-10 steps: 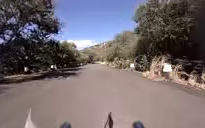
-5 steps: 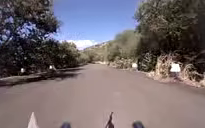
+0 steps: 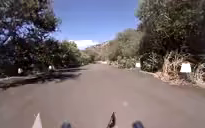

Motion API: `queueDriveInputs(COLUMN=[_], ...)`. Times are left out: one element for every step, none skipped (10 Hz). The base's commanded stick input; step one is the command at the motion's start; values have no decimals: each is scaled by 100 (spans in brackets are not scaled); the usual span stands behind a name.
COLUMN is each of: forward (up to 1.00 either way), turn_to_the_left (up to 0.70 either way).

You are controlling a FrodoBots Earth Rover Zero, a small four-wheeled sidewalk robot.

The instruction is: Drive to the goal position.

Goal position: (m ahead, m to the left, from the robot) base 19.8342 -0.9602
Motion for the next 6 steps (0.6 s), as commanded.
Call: queueDriveInputs(forward=[85,85,85,85,85,85], turn_to_the_left=[0,0,0,0,0,0])
